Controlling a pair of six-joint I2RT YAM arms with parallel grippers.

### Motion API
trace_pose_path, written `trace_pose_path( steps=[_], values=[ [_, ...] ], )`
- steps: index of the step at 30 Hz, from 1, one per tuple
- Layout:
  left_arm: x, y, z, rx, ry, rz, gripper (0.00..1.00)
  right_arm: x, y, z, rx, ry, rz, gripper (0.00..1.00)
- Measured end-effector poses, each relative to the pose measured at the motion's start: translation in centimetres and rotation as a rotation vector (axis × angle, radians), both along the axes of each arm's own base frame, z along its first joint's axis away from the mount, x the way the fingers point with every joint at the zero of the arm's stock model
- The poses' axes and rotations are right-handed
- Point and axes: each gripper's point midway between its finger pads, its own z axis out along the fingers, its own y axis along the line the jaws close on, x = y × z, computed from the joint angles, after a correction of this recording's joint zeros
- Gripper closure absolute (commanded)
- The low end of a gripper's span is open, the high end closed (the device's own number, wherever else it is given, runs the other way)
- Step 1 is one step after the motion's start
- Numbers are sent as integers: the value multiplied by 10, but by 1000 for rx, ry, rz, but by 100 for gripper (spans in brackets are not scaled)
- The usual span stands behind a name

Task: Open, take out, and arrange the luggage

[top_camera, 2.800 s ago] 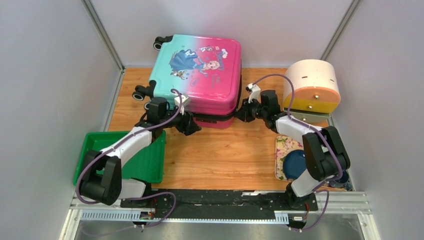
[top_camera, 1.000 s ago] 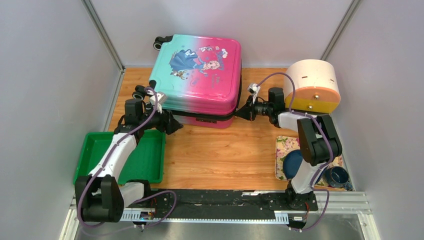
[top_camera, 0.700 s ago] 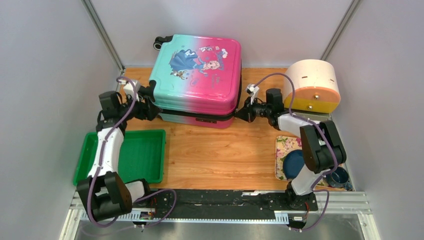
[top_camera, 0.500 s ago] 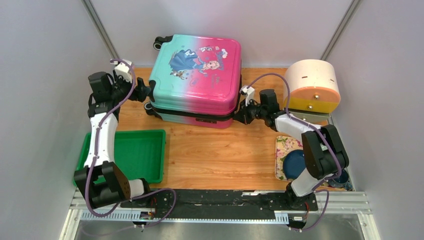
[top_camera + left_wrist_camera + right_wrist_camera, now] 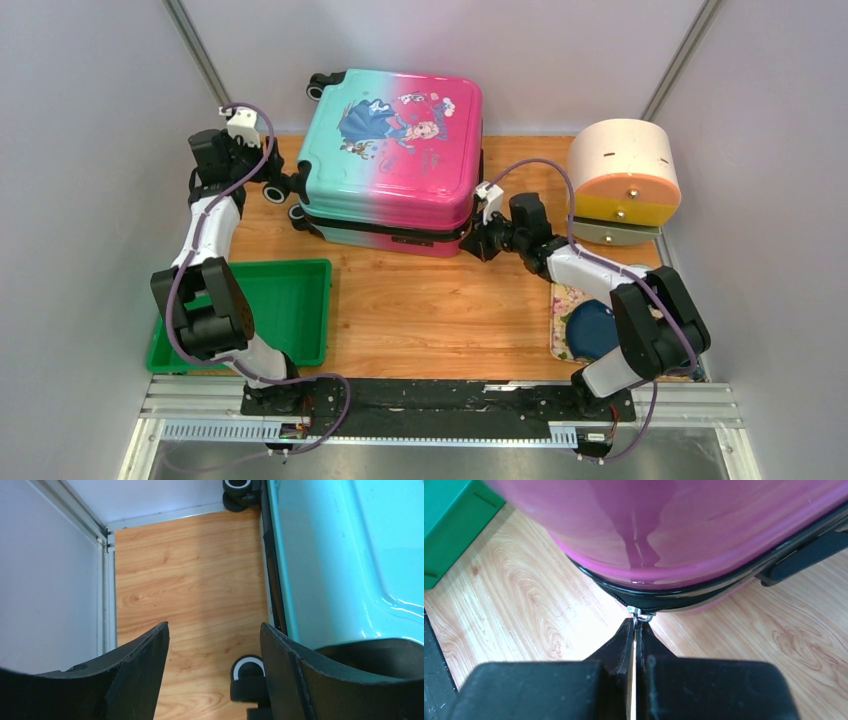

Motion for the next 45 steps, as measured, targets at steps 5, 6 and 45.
trace_pose_path(
  steps=[5, 6, 45],
  values=[
    [6, -17, -3, 21, -9, -89, 39, -8, 9, 1, -11, -32, -30, 100],
    [5, -22, -3, 21, -14, -107, 41, -8, 10, 2, -11, -33, -39, 100],
    [-141, -143, -9, 196, 281, -935, 14, 33, -84, 11, -132, 55, -294, 100]
  ],
)
